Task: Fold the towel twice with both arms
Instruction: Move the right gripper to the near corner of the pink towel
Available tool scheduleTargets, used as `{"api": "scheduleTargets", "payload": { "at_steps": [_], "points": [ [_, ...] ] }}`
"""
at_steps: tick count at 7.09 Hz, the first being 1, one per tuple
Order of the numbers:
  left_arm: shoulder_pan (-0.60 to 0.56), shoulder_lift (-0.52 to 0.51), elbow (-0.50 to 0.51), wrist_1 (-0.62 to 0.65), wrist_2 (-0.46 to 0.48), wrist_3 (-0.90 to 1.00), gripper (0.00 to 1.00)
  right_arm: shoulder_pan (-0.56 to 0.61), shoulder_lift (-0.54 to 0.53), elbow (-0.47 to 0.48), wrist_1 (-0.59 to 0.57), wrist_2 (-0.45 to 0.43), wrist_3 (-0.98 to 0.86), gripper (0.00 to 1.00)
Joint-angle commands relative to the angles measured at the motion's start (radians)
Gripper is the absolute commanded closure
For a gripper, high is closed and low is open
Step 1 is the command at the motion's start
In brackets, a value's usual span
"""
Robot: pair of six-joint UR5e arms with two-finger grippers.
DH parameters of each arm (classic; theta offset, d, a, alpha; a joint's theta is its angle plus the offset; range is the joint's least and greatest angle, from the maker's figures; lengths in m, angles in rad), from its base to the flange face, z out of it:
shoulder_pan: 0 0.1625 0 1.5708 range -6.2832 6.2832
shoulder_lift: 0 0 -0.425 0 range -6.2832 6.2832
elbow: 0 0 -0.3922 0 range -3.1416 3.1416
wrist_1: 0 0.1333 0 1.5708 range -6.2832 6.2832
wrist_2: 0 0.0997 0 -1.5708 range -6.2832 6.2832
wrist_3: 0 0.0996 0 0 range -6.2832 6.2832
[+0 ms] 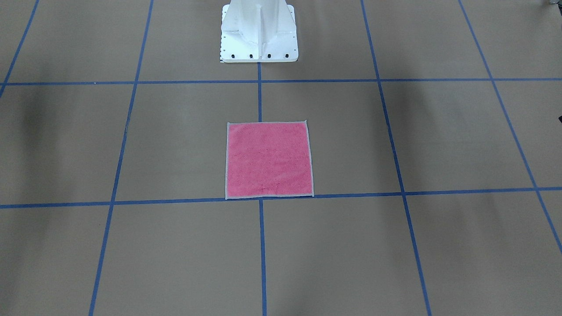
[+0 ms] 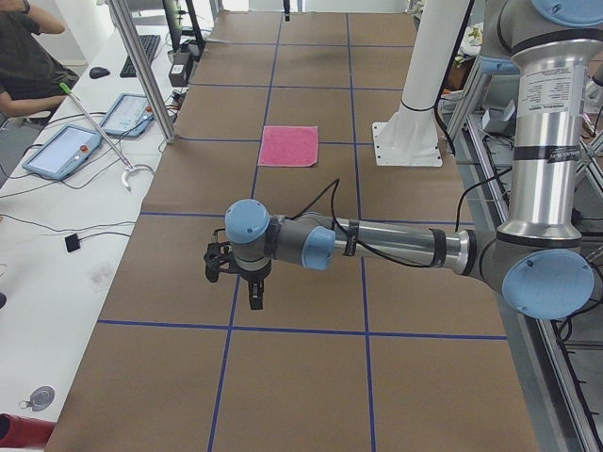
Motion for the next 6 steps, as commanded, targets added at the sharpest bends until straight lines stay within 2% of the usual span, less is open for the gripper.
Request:
{"api": "scheduleTargets", "payload": {
  "at_steps": [1, 2, 3, 4, 5, 6],
  "points": [
    [0.005, -0.004, 0.001, -0.024, 0.0, -0.001, 0.0, -0.116, 0.006, 0.108, 0.001, 0.019, 0.189, 0.0],
    [0.005, -0.006, 0.003, -0.02, -0.009, -0.002, 0.0, -0.185, 0.029, 0.152, 0.007, 0.017, 0.354, 0.0],
    [0.007, -0.013, 0.013, -0.023, -0.062, -0.064, 0.0, -0.246, 0.059, 0.162, 0.086, 0.01, 0.523, 0.0],
    [0.016, -0.015, 0.006, -0.038, -0.066, -0.112, 0.0, -0.317, 0.061, 0.162, 0.208, -0.027, 0.69, 0.0],
    [0.028, -0.015, 0.009, -0.081, -0.063, -0.126, 0.0, -0.398, 0.064, 0.162, 0.296, -0.106, 0.833, 0.0],
    [0.039, -0.015, 0.01, -0.089, -0.06, -0.155, 0.0, -0.482, 0.111, 0.162, 0.303, -0.177, 0.949, 0.0]
  ]
}}
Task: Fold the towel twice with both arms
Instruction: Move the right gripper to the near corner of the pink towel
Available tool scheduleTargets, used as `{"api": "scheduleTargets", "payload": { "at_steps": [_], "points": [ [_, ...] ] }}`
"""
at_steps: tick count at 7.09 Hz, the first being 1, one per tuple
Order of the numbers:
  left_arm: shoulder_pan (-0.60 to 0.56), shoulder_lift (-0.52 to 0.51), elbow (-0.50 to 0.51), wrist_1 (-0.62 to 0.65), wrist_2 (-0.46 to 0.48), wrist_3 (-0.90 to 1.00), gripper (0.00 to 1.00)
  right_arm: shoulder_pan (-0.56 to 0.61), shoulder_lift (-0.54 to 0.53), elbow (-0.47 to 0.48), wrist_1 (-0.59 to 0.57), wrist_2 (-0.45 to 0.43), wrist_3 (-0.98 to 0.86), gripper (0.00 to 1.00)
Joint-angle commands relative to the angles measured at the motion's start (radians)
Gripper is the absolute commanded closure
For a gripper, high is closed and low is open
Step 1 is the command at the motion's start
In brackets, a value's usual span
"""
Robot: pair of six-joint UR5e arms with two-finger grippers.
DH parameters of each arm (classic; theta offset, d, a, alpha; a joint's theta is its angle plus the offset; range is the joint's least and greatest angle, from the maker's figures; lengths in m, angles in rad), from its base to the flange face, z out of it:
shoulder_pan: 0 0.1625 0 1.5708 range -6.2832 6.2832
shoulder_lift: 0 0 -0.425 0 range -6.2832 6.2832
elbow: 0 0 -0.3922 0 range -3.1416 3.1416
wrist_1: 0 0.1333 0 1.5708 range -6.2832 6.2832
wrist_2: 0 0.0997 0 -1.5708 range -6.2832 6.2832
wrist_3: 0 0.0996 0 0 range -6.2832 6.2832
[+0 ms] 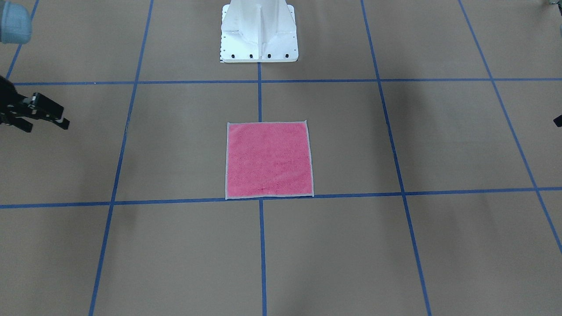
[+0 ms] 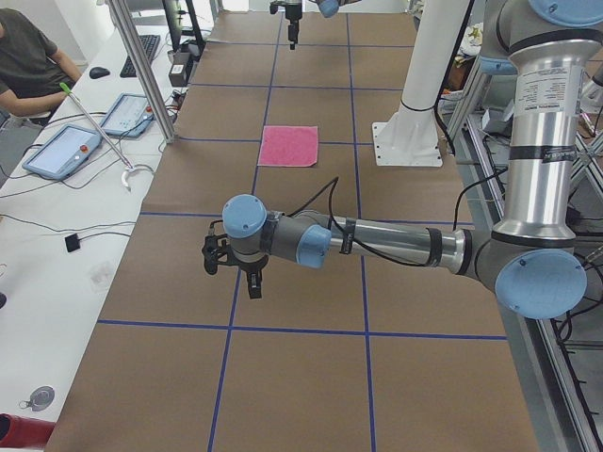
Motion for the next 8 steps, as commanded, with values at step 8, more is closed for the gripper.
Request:
{"api": "scheduleTargets", "payload": {
  "at_steps": [8],
  "points": [
    [0.089, -0.016, 0.005, -0.037, 0.0, -0.062, 0.0, -0.587, 0.303, -0.087, 0.055, -0.586, 1.019, 0.04]
  ]
}}
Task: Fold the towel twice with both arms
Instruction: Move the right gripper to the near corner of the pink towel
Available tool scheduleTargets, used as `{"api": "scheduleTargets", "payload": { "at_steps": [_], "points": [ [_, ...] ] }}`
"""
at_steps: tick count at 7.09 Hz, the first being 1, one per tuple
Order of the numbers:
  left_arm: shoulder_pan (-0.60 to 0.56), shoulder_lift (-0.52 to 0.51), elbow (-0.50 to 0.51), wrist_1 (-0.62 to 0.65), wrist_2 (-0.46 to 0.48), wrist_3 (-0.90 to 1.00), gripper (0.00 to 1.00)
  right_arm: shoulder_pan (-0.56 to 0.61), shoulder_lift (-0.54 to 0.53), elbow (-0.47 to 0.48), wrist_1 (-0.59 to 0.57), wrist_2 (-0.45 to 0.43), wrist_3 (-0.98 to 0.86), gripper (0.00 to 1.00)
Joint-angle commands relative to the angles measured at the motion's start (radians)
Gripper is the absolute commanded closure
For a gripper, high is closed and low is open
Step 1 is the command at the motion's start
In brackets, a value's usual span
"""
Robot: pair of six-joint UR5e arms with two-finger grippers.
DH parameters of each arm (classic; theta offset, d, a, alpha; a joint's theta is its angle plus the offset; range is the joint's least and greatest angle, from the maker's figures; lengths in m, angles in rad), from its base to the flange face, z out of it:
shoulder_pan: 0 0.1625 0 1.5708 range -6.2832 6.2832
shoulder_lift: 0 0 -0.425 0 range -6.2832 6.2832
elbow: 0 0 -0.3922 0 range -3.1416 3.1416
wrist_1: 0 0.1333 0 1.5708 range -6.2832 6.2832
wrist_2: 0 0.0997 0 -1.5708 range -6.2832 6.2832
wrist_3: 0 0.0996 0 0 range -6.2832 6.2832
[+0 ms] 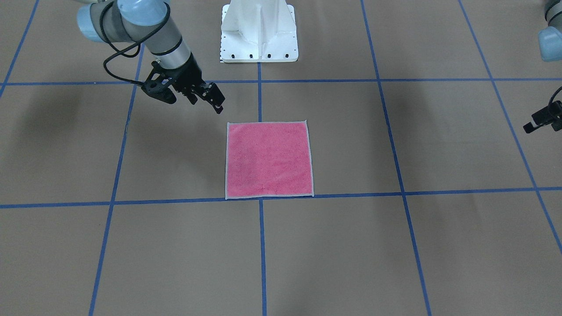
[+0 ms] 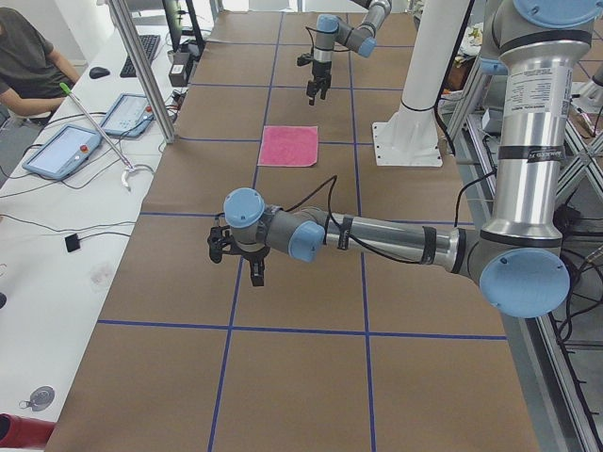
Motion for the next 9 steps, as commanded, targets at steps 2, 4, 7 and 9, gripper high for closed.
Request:
{"api": "scheduleTargets", "payload": {
  "at_steps": [2, 4, 7, 9],
  "points": [
    [0.001, -0.001, 0.001, 0.0, -0.001, 0.0, 0.0, -0.062, 0.076, -0.076, 0.005, -0.11, 0.136, 0.04],
    [0.007, -0.001, 0.0, -0.002, -0.001, -0.011, 0.0, -0.062, 0.087, -0.112, 0.005, -0.11, 0.139, 0.09],
    [0.009, 0.001, 0.0, 0.0, -0.001, -0.011, 0.0, -0.06, 0.092, -0.122, 0.004, -0.104, 0.141, 0.21],
    [0.009, -0.001, 0.0, -0.002, -0.001, -0.012, 0.0, -0.06, 0.09, -0.136, 0.005, -0.106, 0.183, 0.21]
  ]
}}
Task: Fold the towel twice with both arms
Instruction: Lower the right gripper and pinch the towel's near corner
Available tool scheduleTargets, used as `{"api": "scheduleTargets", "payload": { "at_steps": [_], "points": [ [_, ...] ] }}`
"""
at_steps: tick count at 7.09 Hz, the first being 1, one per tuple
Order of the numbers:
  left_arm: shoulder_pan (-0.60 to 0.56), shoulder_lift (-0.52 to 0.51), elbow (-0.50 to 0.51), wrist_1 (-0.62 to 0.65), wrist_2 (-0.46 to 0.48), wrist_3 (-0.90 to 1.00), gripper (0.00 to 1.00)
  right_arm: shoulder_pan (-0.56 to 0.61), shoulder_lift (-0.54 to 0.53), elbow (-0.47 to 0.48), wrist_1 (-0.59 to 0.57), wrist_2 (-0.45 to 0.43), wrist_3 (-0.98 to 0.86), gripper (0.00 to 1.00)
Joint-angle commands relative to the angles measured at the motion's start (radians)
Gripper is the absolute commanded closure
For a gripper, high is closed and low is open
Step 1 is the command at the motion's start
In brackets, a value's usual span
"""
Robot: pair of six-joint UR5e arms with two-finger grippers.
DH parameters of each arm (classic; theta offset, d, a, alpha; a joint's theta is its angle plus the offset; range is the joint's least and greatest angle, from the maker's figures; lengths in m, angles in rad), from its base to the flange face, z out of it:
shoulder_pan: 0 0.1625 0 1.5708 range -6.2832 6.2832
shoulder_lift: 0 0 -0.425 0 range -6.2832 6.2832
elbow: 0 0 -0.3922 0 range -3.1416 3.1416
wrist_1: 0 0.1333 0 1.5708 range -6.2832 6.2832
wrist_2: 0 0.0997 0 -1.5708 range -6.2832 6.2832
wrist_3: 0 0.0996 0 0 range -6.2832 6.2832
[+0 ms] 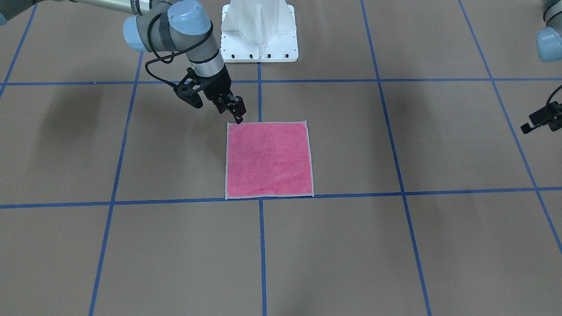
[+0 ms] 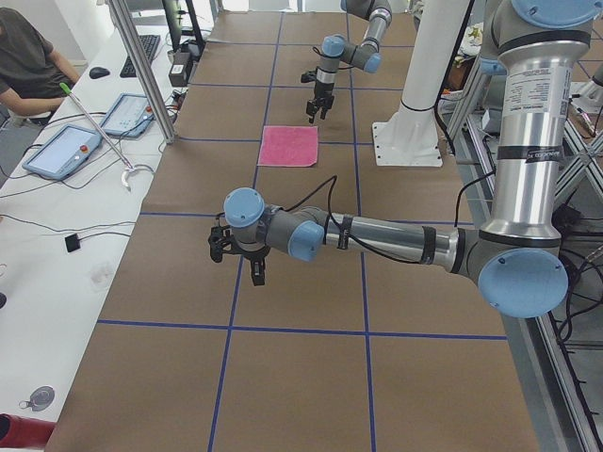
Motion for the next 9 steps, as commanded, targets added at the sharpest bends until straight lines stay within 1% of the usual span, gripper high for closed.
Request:
{"api": "scheduleTargets", "payload": {
  "at_steps": [1, 2, 3, 4, 5, 9],
  "points": [
    [0.0, 0.0, 0.0, -0.001, 0.0, -0.001, 0.0, 0.0, 0.0, -0.017, 0.001, -0.001, 0.039, 0.23],
    [0.0, 0.0, 0.0, 0.0, 0.0, 0.0, 0.0, 0.0, 0.003, -0.025, 0.001, -0.001, 0.04, 0.27],
    [0.0, 0.0, 0.0, -0.001, 0.0, 0.0, 0.0, 0.0, 0.003, -0.03, 0.001, -0.002, 0.042, 0.27],
    [0.0, 0.0, 0.0, 0.0, 0.0, 0.0, 0.0, 0.0, 0.021, -0.048, 0.001, -0.002, 0.063, 0.33],
    [0.0, 0.0, 0.0, 0.0, 0.0, 0.0, 0.0, 0.0, 0.035, -0.068, 0.001, -0.004, 0.074, 0.37],
    [0.0, 0.0, 0.0, -0.001, 0.0, 0.0, 0.0, 0.003, 0.029, -0.07, -0.008, -0.001, 0.073, 0.37]
  ]
}}
